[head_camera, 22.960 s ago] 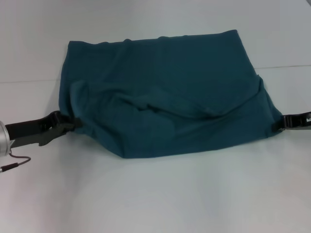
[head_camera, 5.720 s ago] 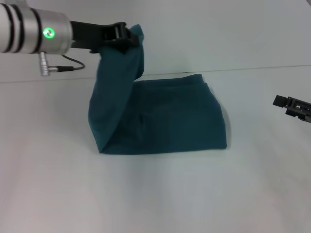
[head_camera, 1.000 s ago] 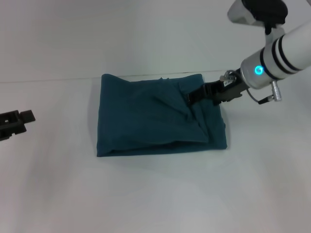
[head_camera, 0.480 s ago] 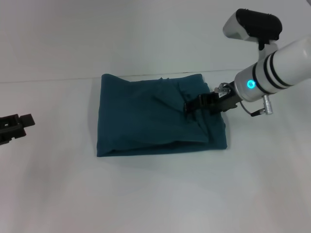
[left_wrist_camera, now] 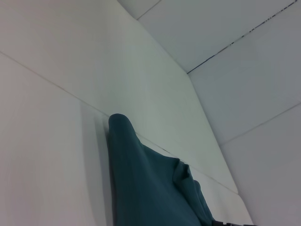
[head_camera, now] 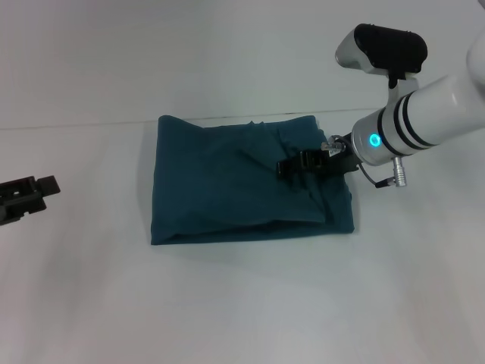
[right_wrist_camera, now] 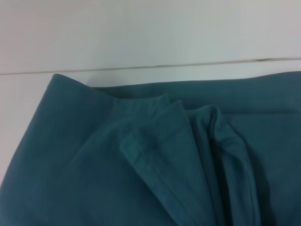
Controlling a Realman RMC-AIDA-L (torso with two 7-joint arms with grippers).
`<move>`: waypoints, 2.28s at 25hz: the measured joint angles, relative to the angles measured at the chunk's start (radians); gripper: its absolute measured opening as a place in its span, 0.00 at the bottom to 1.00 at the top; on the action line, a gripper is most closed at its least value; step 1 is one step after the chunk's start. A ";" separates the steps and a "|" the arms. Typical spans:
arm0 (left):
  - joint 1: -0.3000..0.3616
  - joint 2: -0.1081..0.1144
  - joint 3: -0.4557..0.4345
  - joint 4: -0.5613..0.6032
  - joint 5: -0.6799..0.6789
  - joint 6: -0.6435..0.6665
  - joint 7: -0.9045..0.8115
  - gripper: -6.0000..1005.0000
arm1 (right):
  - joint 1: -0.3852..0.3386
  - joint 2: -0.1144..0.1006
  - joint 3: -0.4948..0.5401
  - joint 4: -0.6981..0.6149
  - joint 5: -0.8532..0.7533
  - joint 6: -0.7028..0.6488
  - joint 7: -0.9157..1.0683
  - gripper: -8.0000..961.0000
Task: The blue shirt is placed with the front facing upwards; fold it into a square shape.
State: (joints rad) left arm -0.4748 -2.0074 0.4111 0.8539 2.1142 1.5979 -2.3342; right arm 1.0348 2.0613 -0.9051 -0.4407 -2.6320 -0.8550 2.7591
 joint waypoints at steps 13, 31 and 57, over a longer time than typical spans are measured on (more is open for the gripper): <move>-0.021 -0.005 0.000 -0.029 0.000 -0.024 0.004 0.60 | 0.000 0.002 -0.013 0.040 -0.031 0.084 -0.005 0.97; -0.062 -0.011 0.005 -0.075 0.002 -0.061 0.018 0.60 | 0.010 0.023 -0.047 0.055 -0.031 0.110 -0.019 0.91; -0.073 -0.012 0.009 -0.084 0.004 -0.073 0.020 0.59 | 0.006 0.028 -0.044 0.077 -0.005 0.167 -0.008 0.16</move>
State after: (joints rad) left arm -0.5479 -2.0197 0.4203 0.7695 2.1184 1.5245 -2.3147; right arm 1.0407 2.0892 -0.9487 -0.3641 -2.6368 -0.6881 2.7512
